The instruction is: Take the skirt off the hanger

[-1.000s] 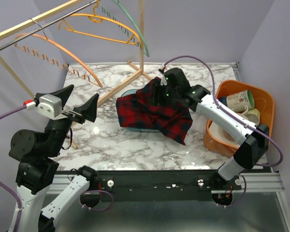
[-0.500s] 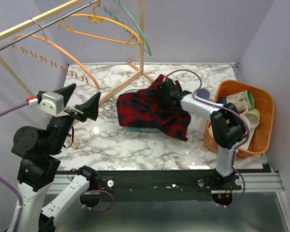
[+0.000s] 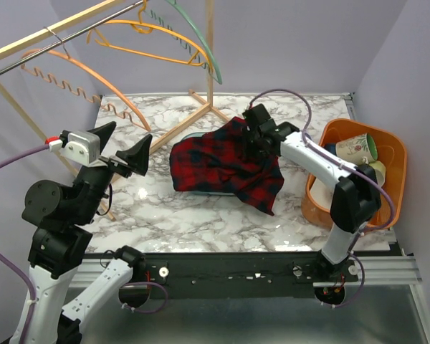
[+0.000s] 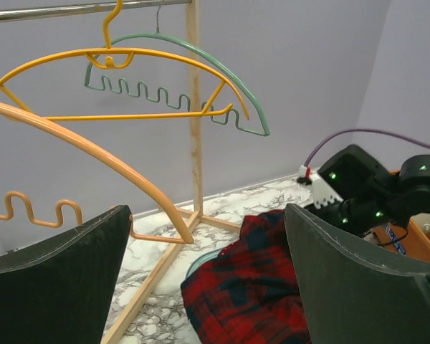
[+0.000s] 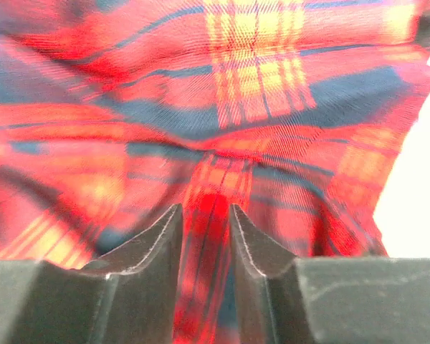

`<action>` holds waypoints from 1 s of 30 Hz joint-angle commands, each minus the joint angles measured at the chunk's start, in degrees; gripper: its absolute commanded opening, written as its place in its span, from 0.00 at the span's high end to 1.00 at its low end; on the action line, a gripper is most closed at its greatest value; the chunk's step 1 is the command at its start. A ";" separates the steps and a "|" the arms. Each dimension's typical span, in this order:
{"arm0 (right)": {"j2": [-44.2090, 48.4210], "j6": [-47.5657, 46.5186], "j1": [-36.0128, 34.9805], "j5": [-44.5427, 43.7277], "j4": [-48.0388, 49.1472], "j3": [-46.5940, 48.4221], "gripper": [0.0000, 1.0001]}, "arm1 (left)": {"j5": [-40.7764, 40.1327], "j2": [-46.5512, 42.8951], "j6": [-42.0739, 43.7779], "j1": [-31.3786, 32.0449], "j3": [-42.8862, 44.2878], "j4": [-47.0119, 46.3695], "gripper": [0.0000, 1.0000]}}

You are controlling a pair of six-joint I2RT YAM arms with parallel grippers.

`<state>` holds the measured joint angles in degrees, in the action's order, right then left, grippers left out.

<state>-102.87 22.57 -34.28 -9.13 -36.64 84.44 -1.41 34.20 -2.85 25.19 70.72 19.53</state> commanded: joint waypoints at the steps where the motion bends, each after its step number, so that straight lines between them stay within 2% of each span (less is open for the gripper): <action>1: 5.39 -2.17 0.27 0.33 -9.76 4.67 0.57 | -0.26 -0.36 0.13 -0.14 1.26 0.95 0.01; 3: 6.80 -3.05 0.53 0.25 -9.94 7.90 0.55 | -0.26 -0.18 0.04 -0.14 1.53 1.12 0.01; 5: 6.54 -3.23 1.32 -1.59 -9.33 10.64 0.48 | 0.00 -0.36 -0.48 -0.14 1.35 0.86 0.01; 7: 3.65 -3.06 3.34 -1.95 -8.53 15.82 0.44 | 0.18 -0.79 -1.27 -0.14 1.00 -0.01 0.01; 14: -9.53 -3.58 4.58 1.12 -3.61 22.70 0.47 | 0.97 0.70 -1.98 -0.14 1.62 -0.28 0.01; 16: -10.60 -2.71 3.53 0.34 -3.09 19.55 0.47 | 1.32 0.87 -1.81 -0.14 1.53 -0.19 0.01; 17: -9.12 -2.27 2.91 -0.36 -1.34 12.48 0.47 | 1.41 0.61 -1.63 -0.14 1.44 -0.37 0.01; 18: -8.06 -1.39 1.86 0.33 3.89 8.50 0.47 | 1.32 0.35 -1.63 -0.14 0.83 -0.98 0.01; 20: -6.82 -0.07 0.80 1.74 8.06 0.07 0.49 | 1.23 0.17 -1.72 -0.14 0.39 -1.16 0.01; 27: -16.90 0.64 -0.52 0.51 9.40 -1.13 0.52 | 1.06 -0.27 -2.07 -0.14 -2.25 -2.92 0.01; 30: -17.99 0.64 -0.52 0.60 10.43 -1.47 0.53 | 0.88 0.52 -1.63 -0.14 -0.94 -1.78 0.01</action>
<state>-114.15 22.46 -34.13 -9.78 -27.66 84.47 -1.34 34.24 -4.36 25.19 69.08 18.31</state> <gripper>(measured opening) 0.481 0.988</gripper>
